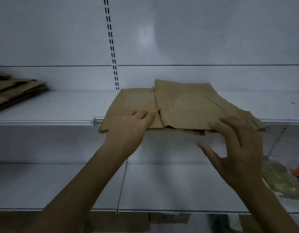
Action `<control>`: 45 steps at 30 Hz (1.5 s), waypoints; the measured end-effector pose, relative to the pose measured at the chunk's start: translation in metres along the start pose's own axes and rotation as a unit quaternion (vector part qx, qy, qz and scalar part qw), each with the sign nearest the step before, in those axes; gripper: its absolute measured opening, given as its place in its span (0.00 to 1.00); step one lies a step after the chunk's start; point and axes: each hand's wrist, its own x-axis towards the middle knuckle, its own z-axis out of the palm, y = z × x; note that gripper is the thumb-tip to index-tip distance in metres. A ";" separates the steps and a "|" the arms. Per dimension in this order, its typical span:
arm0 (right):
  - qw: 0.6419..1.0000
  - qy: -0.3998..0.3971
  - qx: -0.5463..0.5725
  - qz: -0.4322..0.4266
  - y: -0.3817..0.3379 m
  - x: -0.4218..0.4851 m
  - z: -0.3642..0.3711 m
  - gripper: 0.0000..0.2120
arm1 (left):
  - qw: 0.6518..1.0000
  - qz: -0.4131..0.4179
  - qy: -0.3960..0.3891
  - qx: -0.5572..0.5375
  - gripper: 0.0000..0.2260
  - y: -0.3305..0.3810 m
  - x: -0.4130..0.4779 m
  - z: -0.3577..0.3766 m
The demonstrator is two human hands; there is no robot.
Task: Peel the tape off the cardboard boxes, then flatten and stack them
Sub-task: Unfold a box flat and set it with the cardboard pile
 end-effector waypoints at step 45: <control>0.988 0.053 0.148 -0.011 -0.411 0.213 0.168 0.31 | 0.854 0.281 0.104 0.425 0.21 -0.474 -0.074 -0.236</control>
